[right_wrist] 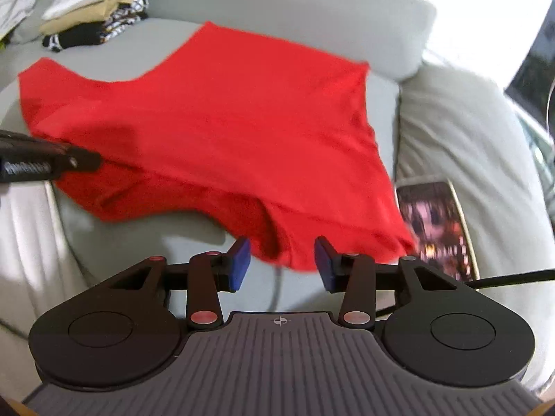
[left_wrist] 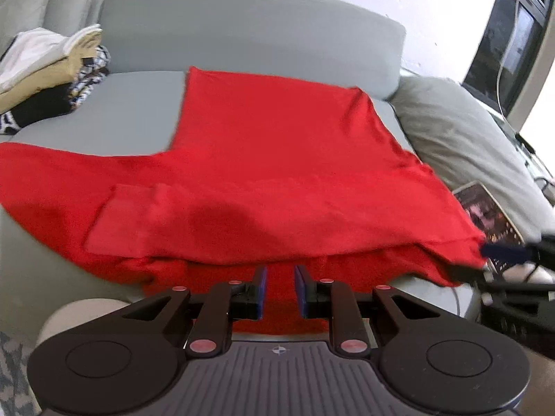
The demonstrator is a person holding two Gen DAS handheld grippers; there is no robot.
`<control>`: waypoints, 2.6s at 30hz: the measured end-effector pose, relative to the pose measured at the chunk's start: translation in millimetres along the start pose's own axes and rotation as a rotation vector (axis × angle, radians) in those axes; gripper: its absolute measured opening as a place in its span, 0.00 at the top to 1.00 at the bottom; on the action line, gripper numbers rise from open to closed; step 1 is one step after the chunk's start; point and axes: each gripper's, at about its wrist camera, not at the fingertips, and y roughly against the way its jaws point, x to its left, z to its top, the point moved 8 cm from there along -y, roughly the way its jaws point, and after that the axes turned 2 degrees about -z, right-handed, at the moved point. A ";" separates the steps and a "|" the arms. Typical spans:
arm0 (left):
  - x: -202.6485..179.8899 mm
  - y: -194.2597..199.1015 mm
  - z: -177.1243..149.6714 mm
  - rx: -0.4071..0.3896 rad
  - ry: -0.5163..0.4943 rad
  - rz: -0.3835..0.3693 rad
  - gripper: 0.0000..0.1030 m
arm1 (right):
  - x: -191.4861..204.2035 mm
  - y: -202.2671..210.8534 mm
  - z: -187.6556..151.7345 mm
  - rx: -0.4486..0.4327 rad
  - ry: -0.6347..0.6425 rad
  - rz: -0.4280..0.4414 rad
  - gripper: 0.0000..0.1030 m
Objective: Fold clothes
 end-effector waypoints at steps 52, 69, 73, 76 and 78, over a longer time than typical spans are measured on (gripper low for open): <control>452.0 -12.4 51.3 -0.459 1.312 0.110 0.74 | -66.5 52.4 130.7 -0.259 -0.637 0.370 0.32; 302.8 87.2 159.6 -0.550 0.540 0.215 0.99 | -111.7 60.0 89.0 -0.257 -0.714 0.372 0.33; 206.6 107.2 176.1 -0.591 0.338 0.189 0.99 | -137.2 56.5 63.4 -0.243 -0.758 0.324 0.33; 129.6 110.9 175.3 -0.608 0.253 0.136 0.99 | -158.6 53.3 44.6 -0.230 -0.801 0.298 0.33; 75.5 101.7 171.2 -0.596 0.177 0.102 0.99 | -171.5 52.7 32.5 -0.227 -0.836 0.294 0.33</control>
